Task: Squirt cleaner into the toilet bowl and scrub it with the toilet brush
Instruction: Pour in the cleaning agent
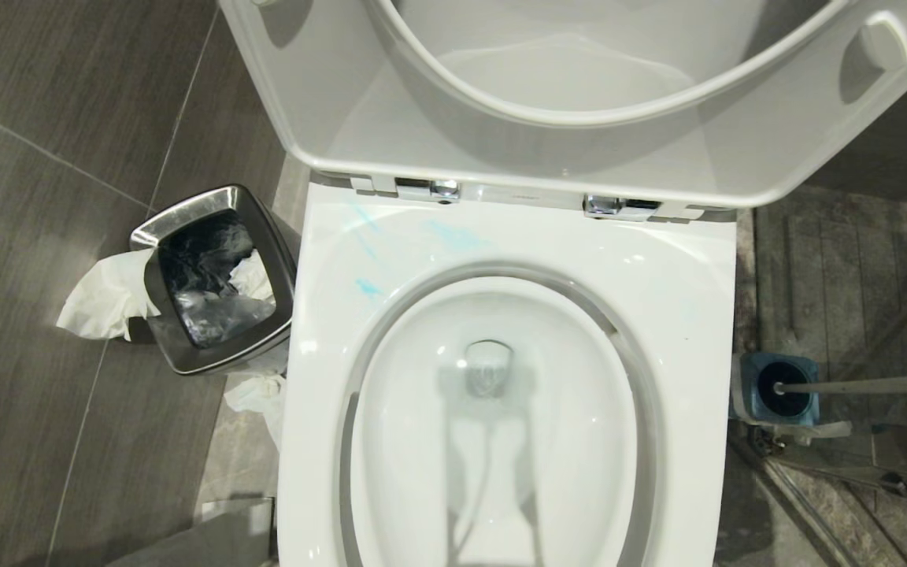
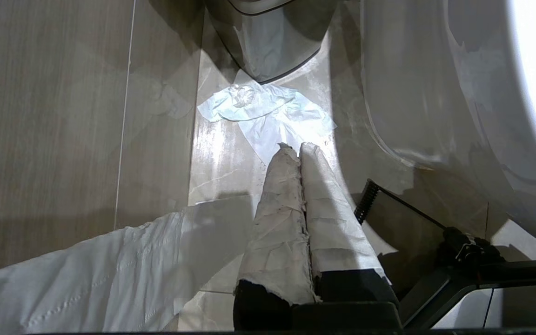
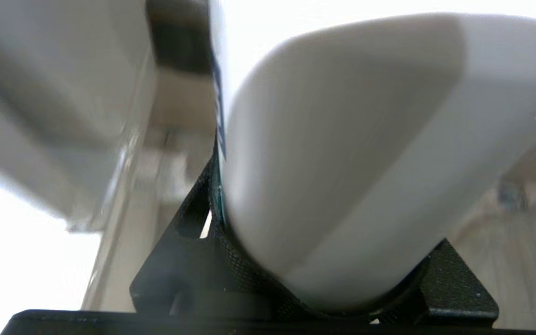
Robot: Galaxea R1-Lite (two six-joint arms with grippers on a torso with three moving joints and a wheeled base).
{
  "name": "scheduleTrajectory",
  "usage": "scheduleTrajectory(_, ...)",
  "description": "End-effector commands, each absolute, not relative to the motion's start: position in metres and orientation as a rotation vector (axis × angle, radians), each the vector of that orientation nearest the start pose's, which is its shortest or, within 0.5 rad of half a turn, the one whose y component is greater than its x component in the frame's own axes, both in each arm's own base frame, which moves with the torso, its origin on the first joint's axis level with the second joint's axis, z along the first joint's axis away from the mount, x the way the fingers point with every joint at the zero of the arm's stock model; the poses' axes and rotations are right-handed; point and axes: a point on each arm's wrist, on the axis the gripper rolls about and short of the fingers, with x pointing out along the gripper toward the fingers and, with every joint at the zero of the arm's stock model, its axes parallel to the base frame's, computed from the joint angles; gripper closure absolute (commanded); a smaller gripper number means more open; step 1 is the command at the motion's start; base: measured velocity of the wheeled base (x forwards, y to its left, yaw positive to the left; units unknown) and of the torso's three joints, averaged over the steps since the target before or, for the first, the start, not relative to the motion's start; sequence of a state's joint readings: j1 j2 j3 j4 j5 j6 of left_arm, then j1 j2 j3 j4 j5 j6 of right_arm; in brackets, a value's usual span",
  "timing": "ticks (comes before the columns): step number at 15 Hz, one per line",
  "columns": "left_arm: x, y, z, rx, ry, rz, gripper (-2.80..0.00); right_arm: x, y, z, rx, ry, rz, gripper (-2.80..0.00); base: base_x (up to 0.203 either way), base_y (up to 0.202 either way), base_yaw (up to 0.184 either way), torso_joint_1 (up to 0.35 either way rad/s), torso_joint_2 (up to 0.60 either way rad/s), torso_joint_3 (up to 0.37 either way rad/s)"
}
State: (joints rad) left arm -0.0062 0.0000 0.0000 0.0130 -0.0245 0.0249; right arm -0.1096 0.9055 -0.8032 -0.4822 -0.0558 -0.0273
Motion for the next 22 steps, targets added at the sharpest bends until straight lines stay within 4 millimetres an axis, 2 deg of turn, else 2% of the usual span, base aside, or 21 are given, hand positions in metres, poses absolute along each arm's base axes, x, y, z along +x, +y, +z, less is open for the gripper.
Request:
scheduleTrajectory(1, -0.023, 0.0, 0.074, 0.026, 0.016, -0.031, 0.0, 0.06, -0.006, 0.331, -0.042, -0.412, -0.102, 0.0, 0.0, 0.0, 0.0, 0.0, 0.0, 0.0)
scheduleTrajectory(5, -0.023, 0.0, 0.074, 0.026, 0.016, -0.031, 0.0, 0.071, -0.006, 0.319, -0.057, -0.345, -0.018, 0.0, 0.0, 0.0, 0.0, 0.0, 0.0, 0.0)
scheduleTrajectory(9, -0.023, 0.0, 0.074, 0.024, 0.016, -0.031, 0.0, 0.088, -0.008, 0.322, -0.072, -0.312, -0.032, 0.0, 0.0, 0.0, 0.0, 0.0, 0.0, 0.0)
scheduleTrajectory(13, -0.023, 0.0, 0.074, 0.031, 0.015, -0.031, 0.0, 0.085, -0.008, 0.324, -0.125, -0.321, -0.071, 0.0, 0.0, 0.0, 0.0, 0.0, 0.0, 0.0)
scheduleTrajectory(17, -0.023, 0.0, 0.074, 0.027, 0.015, -0.03, 0.0, 0.086, -0.008, 0.316, -0.158, -0.295, -0.08, 0.0, 0.0, 0.0, 0.0, 0.002, 0.0, 0.007)
scheduleTrajectory(22, -0.023, 0.0, 0.074, 0.012, 0.015, -0.012, 0.0, 0.087, -0.008, 0.312, -0.166, -0.281, -0.081, 0.0, 0.0, 0.0, 0.0, 0.001, 0.0, 0.159)
